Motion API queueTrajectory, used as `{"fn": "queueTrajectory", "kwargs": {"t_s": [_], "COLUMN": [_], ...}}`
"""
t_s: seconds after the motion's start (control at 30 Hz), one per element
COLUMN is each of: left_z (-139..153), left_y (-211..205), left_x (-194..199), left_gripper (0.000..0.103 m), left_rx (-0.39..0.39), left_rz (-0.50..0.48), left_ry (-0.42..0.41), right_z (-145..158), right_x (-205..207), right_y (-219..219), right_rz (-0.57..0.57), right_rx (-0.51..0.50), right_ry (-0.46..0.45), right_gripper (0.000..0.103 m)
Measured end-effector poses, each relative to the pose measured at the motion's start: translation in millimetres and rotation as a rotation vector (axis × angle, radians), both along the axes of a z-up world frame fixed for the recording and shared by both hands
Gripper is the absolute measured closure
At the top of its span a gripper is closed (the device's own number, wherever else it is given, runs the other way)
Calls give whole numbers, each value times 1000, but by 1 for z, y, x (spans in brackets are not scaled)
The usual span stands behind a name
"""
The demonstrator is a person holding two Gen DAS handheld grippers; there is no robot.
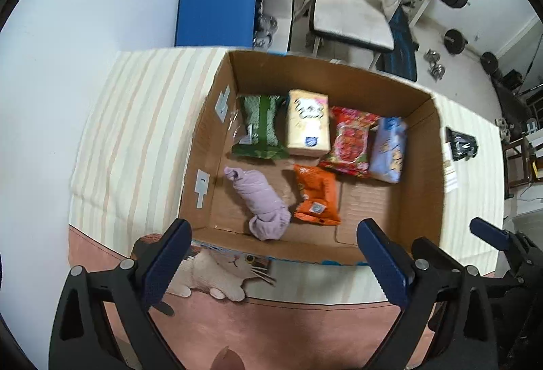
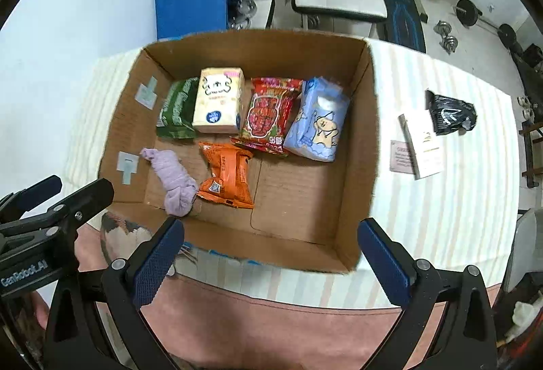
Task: Organize soft objects
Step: 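Place the lilac sock and orange bag into the box, open both tools, then grasp the black bag with the left tool while the right tool grasps the white cigarette box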
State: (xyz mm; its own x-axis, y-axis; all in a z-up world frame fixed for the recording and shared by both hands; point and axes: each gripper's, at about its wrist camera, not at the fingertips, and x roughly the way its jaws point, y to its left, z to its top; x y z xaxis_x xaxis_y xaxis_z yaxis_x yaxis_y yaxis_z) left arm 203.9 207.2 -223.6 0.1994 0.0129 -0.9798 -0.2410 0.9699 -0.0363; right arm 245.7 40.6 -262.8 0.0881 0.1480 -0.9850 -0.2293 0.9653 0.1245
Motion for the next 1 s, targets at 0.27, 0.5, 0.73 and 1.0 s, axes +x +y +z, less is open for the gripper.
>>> {"fn": "queueTrajectory", "kwargs": {"t_s": [0.27,0.5,0.73,1.0], "left_z": [39,12,-53,-112], "left_y": [-65,-154,-230,-275], "left_x": [29,111,190,230], "left_gripper": [3,3,3,3], "left_rx": [162,307,454,466], "left_rz": [-152,-376,-556,-682], "left_ry": [-81,-48,54,156], "right_z": [26,-22,-125,-195], "right_x": [5,63,121,146], "right_y": [-54,-158,-201,-199], "right_rz": [-69,-253,-298,-249], "right_rx": [88,-21,-68,-157], "right_ry": [-19,7,133,228], "right_gripper": [0,0,0,22]}}
